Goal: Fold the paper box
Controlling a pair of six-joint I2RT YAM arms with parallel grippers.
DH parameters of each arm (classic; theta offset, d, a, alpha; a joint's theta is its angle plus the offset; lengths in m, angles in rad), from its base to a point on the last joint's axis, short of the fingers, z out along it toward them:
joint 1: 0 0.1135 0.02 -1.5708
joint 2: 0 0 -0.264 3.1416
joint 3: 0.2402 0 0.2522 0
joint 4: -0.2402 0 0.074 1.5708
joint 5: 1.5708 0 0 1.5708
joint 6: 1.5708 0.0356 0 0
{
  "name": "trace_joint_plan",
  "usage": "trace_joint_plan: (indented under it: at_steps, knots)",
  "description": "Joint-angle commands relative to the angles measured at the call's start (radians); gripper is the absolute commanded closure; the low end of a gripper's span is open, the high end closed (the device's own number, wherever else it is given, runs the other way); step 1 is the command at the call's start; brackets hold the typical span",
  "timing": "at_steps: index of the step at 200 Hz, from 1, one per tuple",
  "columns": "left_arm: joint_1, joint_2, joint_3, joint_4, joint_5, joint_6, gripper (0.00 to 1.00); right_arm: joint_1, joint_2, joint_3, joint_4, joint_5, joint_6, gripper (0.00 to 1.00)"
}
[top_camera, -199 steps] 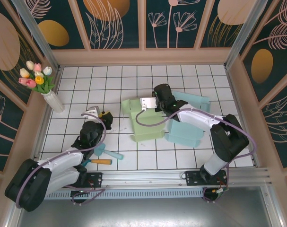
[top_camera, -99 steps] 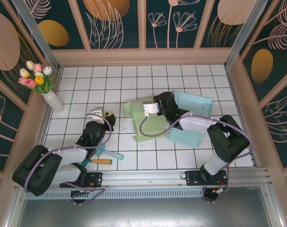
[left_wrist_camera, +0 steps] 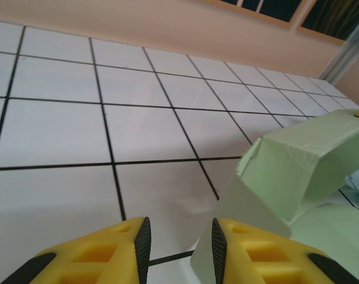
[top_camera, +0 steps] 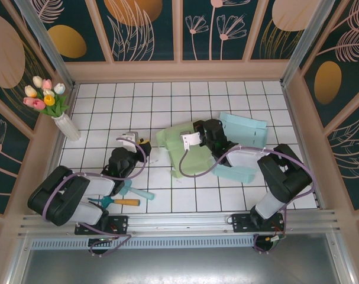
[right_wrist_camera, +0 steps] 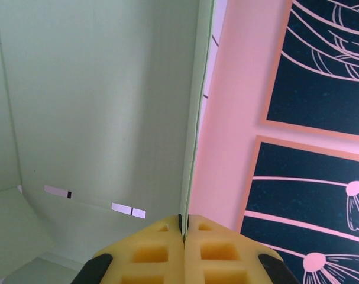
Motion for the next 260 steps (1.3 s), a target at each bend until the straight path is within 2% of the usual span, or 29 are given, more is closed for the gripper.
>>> trace_joint_plan:
  at_steps: [1,41,77,181,260]
  knots:
    - [-0.003,0.034,0.021,0.07,0.076,0.042,0.65,-0.007,0.006,-0.016,0.072,-0.027,-0.018,1.0]
    - [-0.002,0.115,0.031,0.099,0.086,0.071,0.66,-0.008,-0.001,-0.011,0.056,-0.037,-0.013,1.0]
    - [-0.003,0.141,0.039,0.129,0.153,0.073,0.66,-0.009,0.006,-0.004,0.034,-0.036,-0.004,1.0]
    - [-0.006,0.224,0.1,0.116,0.152,0.082,0.66,-0.009,0.039,-0.044,0.142,-0.033,-0.025,1.0]
    - [-0.014,0.265,0.147,0.115,0.183,0.075,0.65,-0.015,0.047,-0.046,0.141,-0.034,-0.014,1.0]
